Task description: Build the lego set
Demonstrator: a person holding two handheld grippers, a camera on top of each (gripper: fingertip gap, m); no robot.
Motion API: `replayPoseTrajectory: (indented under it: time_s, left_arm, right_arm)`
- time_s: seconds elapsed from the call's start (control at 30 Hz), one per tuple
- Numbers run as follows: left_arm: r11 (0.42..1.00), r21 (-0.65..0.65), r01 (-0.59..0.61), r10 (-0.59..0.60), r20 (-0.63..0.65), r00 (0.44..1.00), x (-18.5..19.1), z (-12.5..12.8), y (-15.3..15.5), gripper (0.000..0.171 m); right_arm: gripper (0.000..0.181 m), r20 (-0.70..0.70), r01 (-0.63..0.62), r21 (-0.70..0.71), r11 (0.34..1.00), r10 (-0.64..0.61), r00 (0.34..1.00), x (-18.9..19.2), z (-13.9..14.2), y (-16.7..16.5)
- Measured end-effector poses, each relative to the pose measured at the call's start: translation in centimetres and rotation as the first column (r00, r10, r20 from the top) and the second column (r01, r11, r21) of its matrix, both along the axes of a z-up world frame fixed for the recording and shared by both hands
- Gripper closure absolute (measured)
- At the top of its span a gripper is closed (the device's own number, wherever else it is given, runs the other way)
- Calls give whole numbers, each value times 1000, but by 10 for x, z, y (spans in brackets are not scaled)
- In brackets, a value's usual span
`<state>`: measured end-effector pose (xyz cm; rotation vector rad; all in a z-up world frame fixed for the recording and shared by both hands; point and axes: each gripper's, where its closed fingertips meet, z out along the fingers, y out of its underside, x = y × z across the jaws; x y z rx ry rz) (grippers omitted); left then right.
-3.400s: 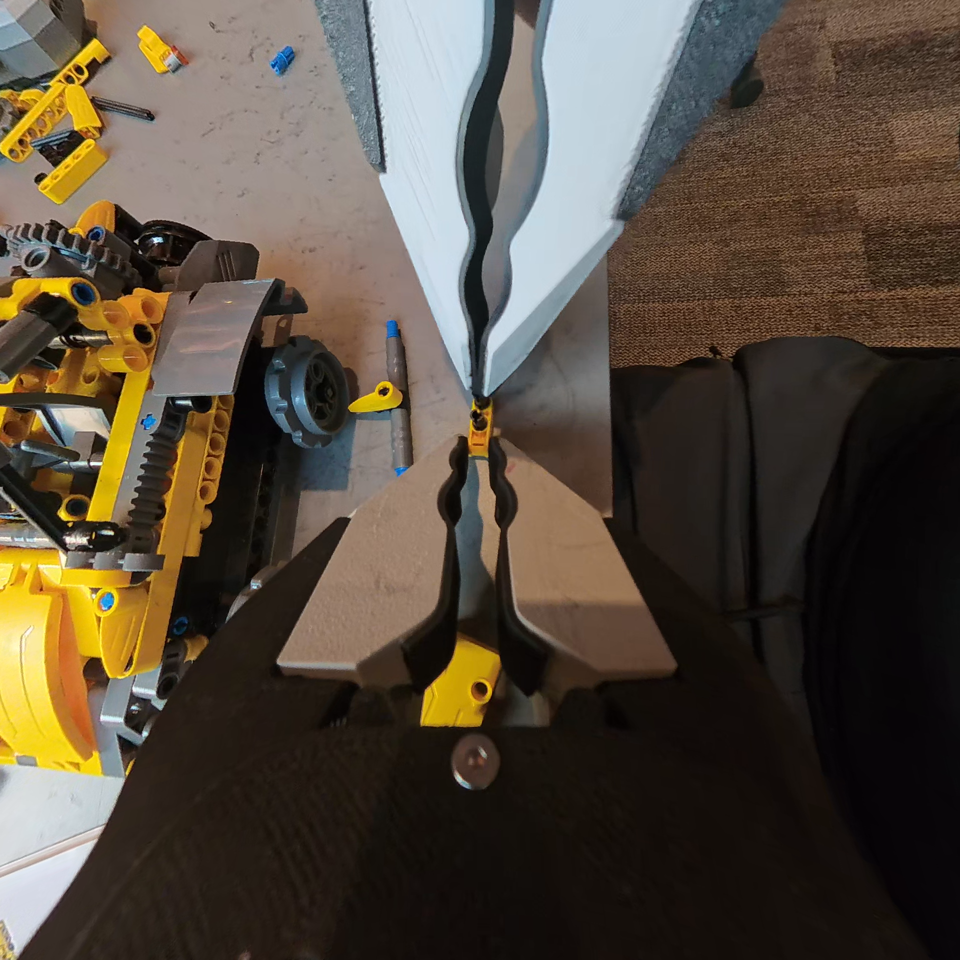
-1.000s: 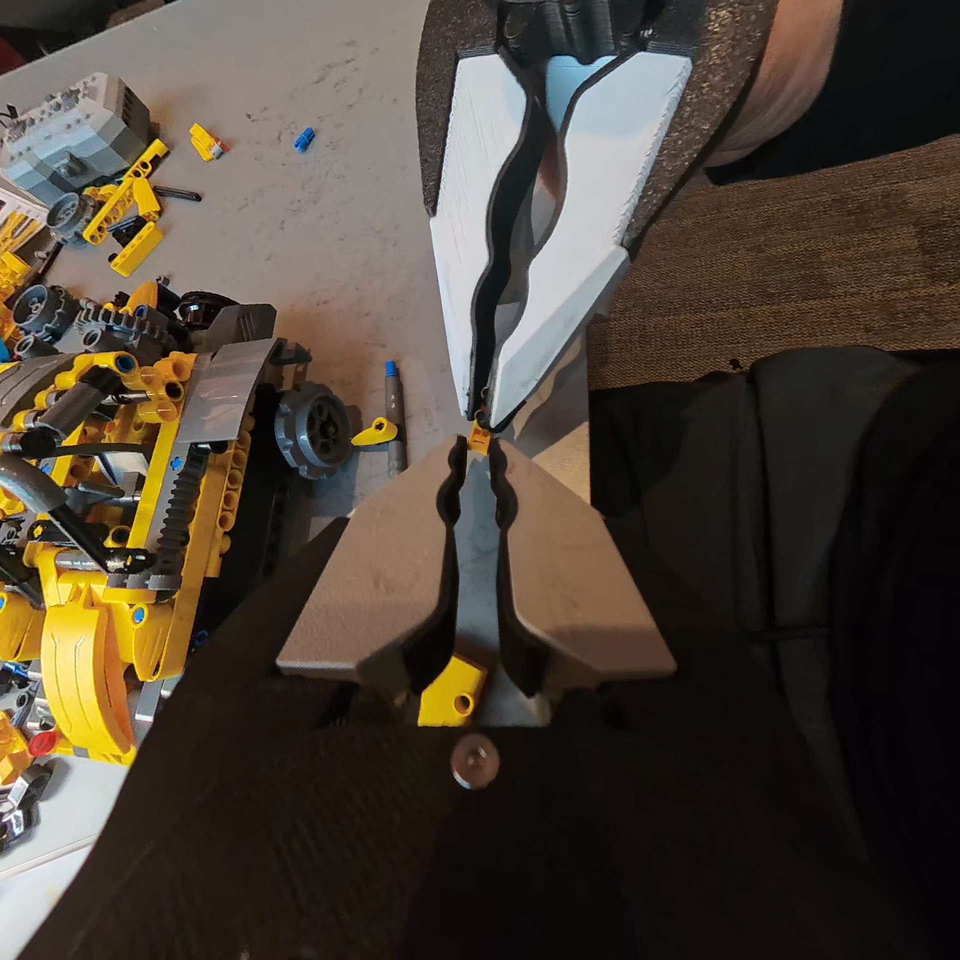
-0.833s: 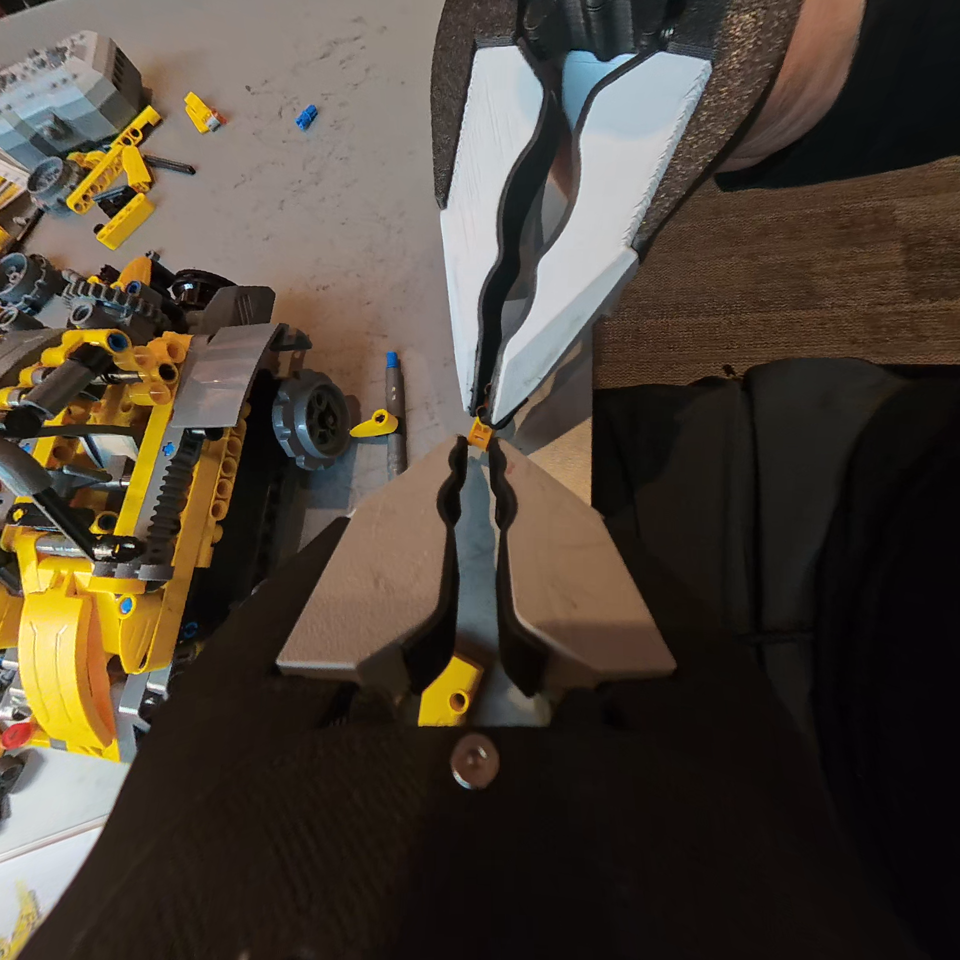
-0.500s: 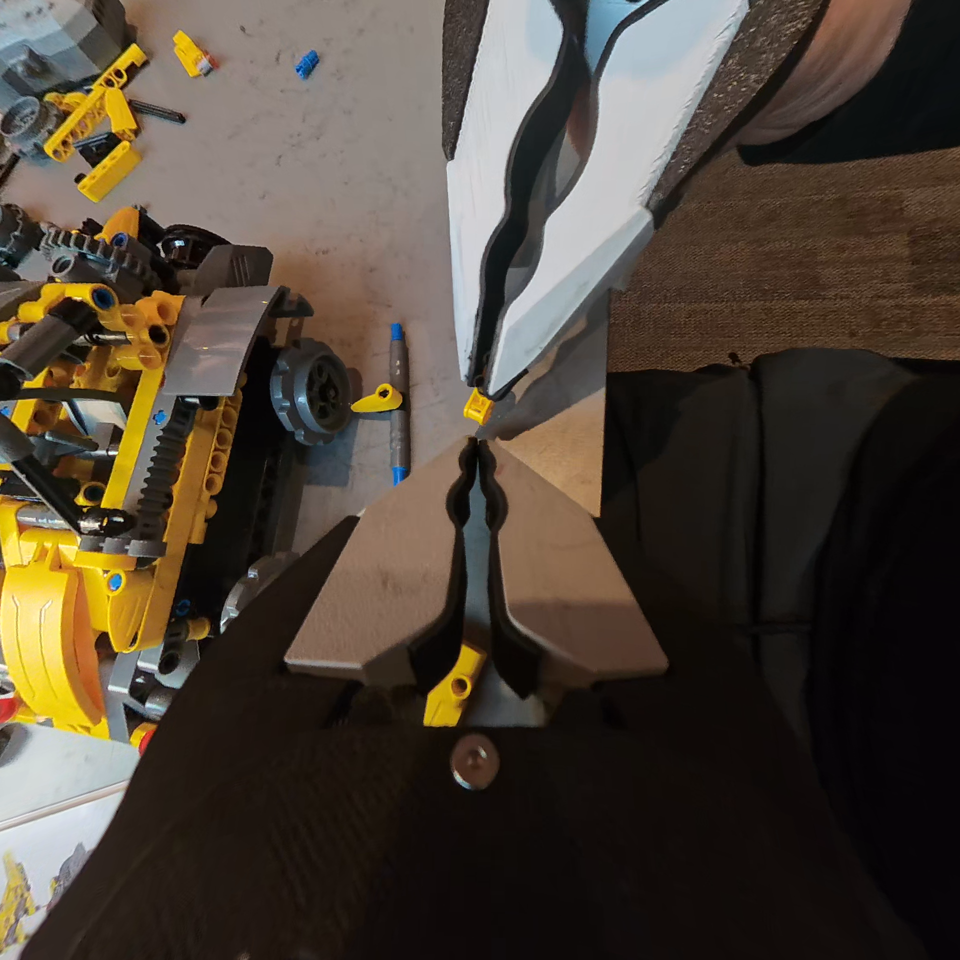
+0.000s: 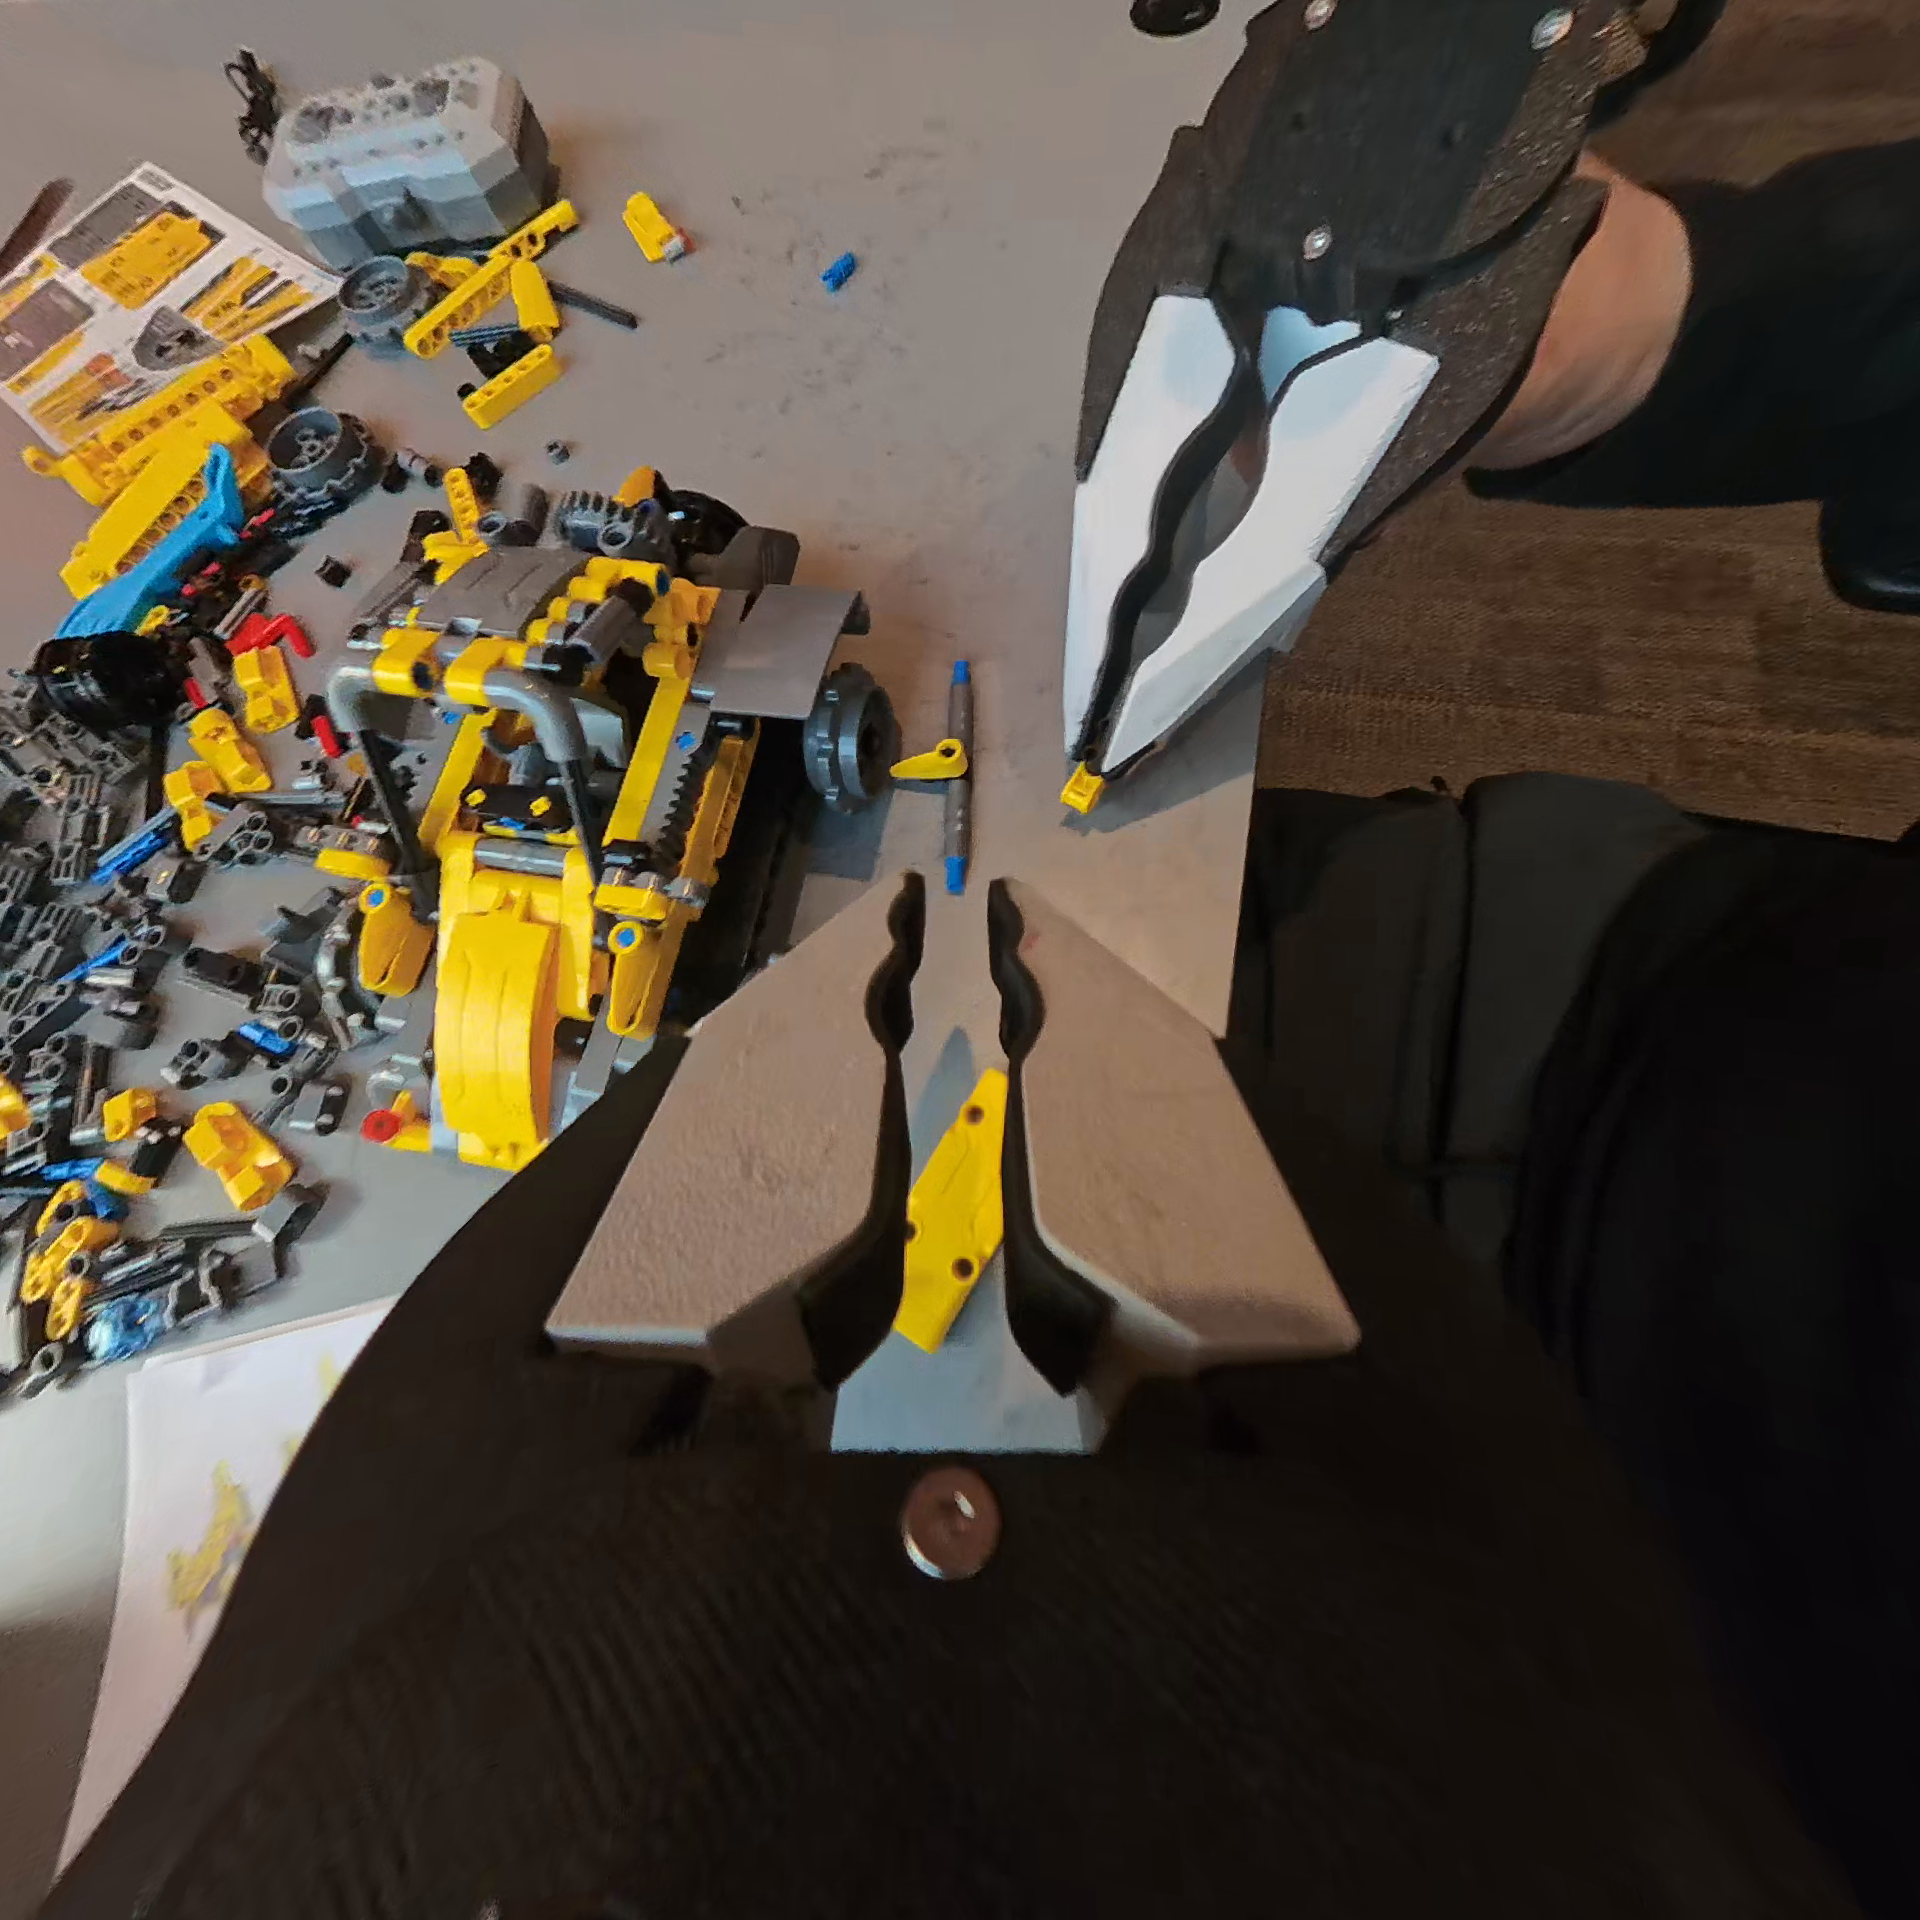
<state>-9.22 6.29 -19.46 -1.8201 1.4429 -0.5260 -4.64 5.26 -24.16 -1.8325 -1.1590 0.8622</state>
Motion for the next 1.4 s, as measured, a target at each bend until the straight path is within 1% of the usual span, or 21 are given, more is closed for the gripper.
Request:
replayPoseTrajectory:
  time_s: [0.17,0.3,0.4,0.5,0.6,0.67,0.7,0.8,0.87,0.93,1.0,1.07,1.17,1.3,1.4]
  left_arm:
    - [998,-8,-64,63,-65,996,-22,6,4,162]
    - [994,-26,-110,106,-100,989,-46,11,6,150]
    - [987,-75,-145,135,-125,983,-62,4,10,143]
    - [980,-130,-152,135,-131,982,-67,-5,9,134]
    - [979,-105,-173,154,-166,974,-71,-15,13,124]
    - [979,-87,-183,165,-186,969,-76,-20,14,124]
    - [979,-103,-177,157,-179,971,-77,-21,11,122]
    - [977,-147,-156,137,-131,982,-74,-19,4,111]
    - [976,-134,-170,146,-170,974,-82,-24,6,108]
    - [977,-123,-174,146,-212,966,-91,-27,7,108]
    - [981,-137,-137,103,-233,967,-99,-27,3,116]
    - [981,-169,-94,52,-239,970,-105,-28,-5,116]
    - [974,-201,-106,52,-259,964,-113,-39,-5,117]
    - [972,-206,-114,48,-300,953,-116,-54,0,122]
    - [977,-201,-68,11,-274,962,-105,-55,-3,126]
  right_arm:
    - [176,15,1,-17,1000,-1,1000,0,-3,0]
    - [176,14,-4,-31,1000,4,1000,0,-3,-1]
    - [177,11,-2,-38,999,3,1000,0,-3,0]
    - [176,19,-2,-39,999,3,1000,0,-4,-1]
    - [176,19,-1,-53,999,2,1000,0,-5,0]
    - [176,14,-4,-61,998,4,1000,0,-5,-1]
    - [176,13,-5,-63,998,6,1000,0,-5,-1]
    - [176,10,-8,-67,998,8,1000,0,-5,-1]
    - [177,8,-9,-71,997,9,1000,0,-4,-1]
    - [176,8,-9,-72,997,10,1000,0,-4,-1]
    - [176,9,-9,-70,998,9,1000,0,-5,-1]
    - [176,9,-8,-69,998,8,1000,0,-5,-1]
    - [176,9,-8,-69,998,9,1000,0,-4,-1]
    - [176,8,-11,-69,998,11,1000,0,-4,-1]
    - [176,6,-13,-72,997,13,1000,0,-4,-1]
